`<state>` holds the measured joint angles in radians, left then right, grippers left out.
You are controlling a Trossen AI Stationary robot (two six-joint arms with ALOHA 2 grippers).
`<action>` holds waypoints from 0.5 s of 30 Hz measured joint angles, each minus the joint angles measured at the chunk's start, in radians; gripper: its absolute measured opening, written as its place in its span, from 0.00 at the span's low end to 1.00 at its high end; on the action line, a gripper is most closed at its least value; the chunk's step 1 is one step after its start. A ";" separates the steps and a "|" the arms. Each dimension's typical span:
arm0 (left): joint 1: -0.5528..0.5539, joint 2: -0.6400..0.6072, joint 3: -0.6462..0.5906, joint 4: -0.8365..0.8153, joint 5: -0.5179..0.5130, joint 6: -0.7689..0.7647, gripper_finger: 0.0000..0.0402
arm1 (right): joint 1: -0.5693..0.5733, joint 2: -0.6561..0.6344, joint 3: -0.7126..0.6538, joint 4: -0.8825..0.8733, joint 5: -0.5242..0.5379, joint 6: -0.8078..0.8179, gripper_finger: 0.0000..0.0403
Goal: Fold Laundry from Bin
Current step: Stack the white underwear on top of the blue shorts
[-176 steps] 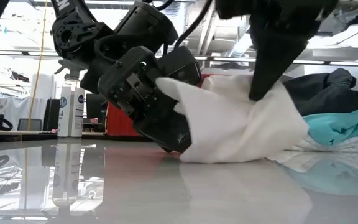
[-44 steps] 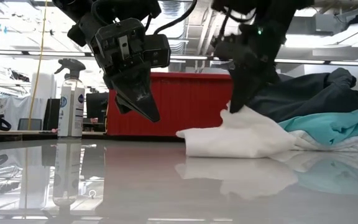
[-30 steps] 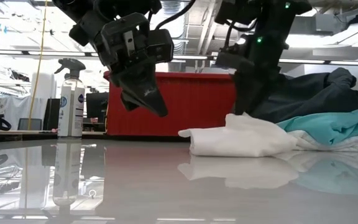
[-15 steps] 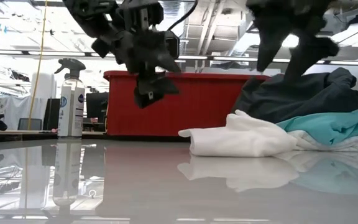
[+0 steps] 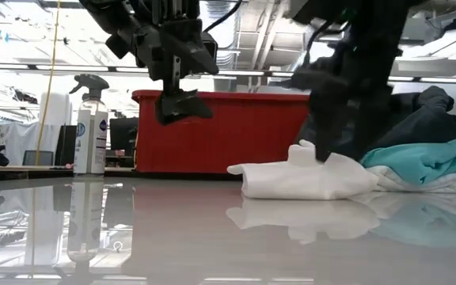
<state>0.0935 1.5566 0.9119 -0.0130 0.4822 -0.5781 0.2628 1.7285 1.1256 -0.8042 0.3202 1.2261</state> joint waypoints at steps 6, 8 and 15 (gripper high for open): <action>-0.003 0.000 0.000 -0.013 -0.019 0.014 0.73 | -0.068 0.027 -0.109 0.200 -0.084 0.005 0.87; -0.003 0.000 0.000 -0.021 -0.026 0.025 0.73 | -0.088 0.017 -0.153 0.289 -0.119 -0.002 0.86; -0.003 0.000 0.000 -0.031 -0.045 0.036 0.73 | -0.112 0.014 -0.218 0.423 -0.177 0.006 0.67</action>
<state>0.0910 1.5562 0.9119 -0.0444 0.4376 -0.5420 0.1513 1.7422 0.9075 -0.3809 0.1432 1.2324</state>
